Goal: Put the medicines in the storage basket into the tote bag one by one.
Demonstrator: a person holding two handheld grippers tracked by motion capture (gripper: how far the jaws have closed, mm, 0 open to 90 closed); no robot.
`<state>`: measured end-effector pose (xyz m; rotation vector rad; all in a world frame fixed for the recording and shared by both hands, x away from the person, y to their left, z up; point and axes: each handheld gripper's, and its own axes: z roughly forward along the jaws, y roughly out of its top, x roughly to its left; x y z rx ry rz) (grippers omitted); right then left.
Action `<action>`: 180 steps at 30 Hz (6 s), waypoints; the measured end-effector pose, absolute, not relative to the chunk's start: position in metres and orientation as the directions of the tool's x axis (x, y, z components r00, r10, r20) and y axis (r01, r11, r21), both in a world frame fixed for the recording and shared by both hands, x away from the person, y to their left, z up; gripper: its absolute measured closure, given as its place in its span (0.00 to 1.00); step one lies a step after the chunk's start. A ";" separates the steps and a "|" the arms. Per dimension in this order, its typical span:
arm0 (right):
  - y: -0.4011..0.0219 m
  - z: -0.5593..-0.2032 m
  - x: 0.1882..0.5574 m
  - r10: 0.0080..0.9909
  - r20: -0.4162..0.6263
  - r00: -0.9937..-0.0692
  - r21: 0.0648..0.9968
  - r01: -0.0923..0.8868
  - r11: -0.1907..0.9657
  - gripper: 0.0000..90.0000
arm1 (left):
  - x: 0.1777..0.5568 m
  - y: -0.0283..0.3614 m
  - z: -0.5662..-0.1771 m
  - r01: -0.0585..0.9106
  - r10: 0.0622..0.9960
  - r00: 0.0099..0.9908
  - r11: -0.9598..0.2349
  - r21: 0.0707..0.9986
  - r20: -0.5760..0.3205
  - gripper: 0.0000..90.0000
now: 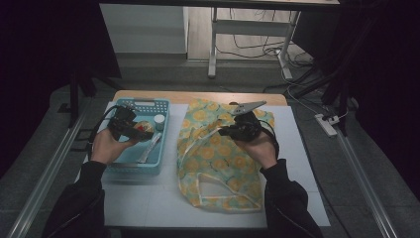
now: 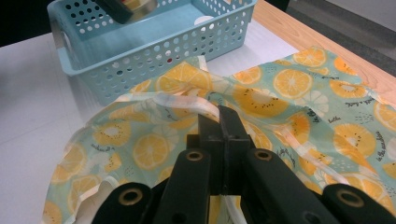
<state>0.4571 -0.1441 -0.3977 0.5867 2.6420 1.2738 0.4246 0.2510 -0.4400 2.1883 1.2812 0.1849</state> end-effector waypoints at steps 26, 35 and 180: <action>-0.144 -0.401 0.460 0.415 0.047 -0.908 0.773 0.297 0.561 1.00 | 0.385 0.201 -0.416 0.643 0.720 0.677 -0.480 0.596 -0.151 0.23; -0.144 -0.404 0.461 0.416 0.050 -0.908 0.770 0.301 0.563 1.00 | 0.376 0.175 -0.416 0.606 0.666 0.729 -0.517 0.604 -0.161 0.23; -0.161 -0.424 0.486 0.501 0.048 -0.864 0.768 0.353 0.534 1.00 | 0.404 0.105 -0.451 0.507 0.546 0.813 -0.491 0.708 -0.202 0.00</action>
